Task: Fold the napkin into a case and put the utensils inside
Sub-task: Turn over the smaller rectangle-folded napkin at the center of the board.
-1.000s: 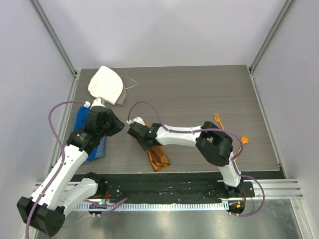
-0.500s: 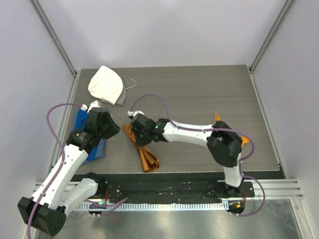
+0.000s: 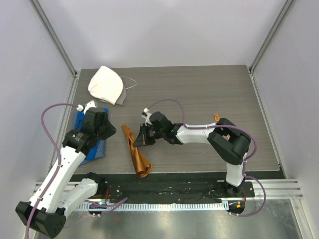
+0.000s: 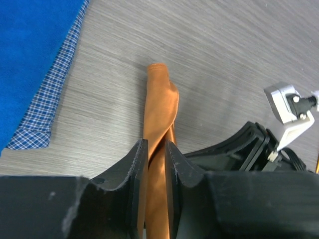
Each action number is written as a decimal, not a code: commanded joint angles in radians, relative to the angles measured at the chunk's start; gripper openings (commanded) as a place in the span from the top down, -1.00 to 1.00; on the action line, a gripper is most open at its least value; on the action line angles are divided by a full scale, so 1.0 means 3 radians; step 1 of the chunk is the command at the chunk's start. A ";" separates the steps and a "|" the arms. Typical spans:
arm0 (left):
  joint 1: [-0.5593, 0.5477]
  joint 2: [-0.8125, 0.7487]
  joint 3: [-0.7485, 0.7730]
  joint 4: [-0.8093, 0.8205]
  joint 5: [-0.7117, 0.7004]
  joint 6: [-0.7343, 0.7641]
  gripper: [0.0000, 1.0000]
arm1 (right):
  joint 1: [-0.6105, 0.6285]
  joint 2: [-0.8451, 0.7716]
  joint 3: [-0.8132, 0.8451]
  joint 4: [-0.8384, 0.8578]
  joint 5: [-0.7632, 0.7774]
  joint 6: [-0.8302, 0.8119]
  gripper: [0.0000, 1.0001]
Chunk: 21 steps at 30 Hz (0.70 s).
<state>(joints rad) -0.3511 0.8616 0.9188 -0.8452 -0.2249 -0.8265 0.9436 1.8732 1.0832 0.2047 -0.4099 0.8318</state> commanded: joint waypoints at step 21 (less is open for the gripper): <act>-0.0057 0.1238 -0.0200 0.1232 0.1061 0.0019 0.60 | -0.1023 0.0132 -0.0983 0.1200 -0.1042 0.0025 0.75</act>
<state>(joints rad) -0.3576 1.1454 0.8352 -0.6037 0.0048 -0.8104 0.6762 1.9308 0.7753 0.6483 -0.6949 0.9516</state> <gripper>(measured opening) 0.205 0.090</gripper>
